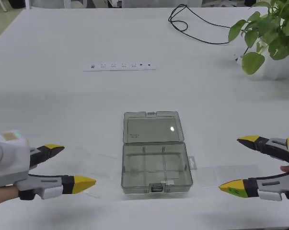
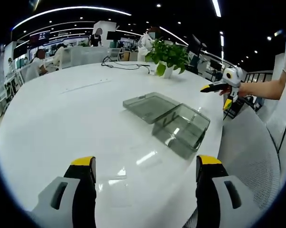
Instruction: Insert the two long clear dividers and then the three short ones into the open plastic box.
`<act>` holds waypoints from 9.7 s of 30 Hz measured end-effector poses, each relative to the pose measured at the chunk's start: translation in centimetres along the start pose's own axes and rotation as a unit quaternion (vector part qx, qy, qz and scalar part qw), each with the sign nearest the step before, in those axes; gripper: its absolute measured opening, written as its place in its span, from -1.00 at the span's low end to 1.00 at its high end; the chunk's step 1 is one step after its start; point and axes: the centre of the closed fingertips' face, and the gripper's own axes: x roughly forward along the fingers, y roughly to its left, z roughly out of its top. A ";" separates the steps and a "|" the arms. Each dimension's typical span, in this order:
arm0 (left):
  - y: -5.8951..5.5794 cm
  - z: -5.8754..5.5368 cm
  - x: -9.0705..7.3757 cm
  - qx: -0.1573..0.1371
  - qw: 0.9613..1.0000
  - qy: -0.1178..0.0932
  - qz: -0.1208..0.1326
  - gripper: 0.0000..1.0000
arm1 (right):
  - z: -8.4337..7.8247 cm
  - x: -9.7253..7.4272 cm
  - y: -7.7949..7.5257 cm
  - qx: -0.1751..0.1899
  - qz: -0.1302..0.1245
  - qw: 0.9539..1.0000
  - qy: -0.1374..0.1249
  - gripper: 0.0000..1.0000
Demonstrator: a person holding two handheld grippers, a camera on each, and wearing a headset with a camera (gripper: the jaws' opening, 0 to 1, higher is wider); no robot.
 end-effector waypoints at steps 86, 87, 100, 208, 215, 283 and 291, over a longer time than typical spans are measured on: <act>5.1 -6.6 0.6 -0.040 0.963 0.238 0.117 -0.39 | -0.2 0.4 0.4 0.014 -0.002 1.000 -0.009 0.64; 5.1 -6.6 0.6 -0.042 0.964 0.237 0.116 -0.39 | -0.2 0.4 0.4 0.014 -0.002 1.000 -0.009 0.64; 4.2 -4.3 0.1 -0.080 0.976 0.167 0.113 -0.40 | 0.7 0.4 0.5 0.009 0.000 1.000 -0.009 0.64; -11.7 7.1 3.8 0.004 0.994 -0.028 -0.110 0.41 | 12.1 5.3 3.6 0.301 -0.048 0.951 -0.051 -0.86; -11.0 6.0 3.4 0.056 0.991 -0.019 -0.117 0.81 | 11.3 5.2 2.8 0.332 -0.062 0.941 -0.020 -0.86; -9.7 3.0 3.7 0.102 0.980 0.009 -0.171 1.00 | 2.5 10.2 3.5 0.416 -0.161 0.874 0.191 -0.87; -9.8 3.1 3.7 0.100 0.980 0.006 -0.170 1.00 | 2.5 10.3 3.4 0.401 -0.162 0.880 0.197 -0.86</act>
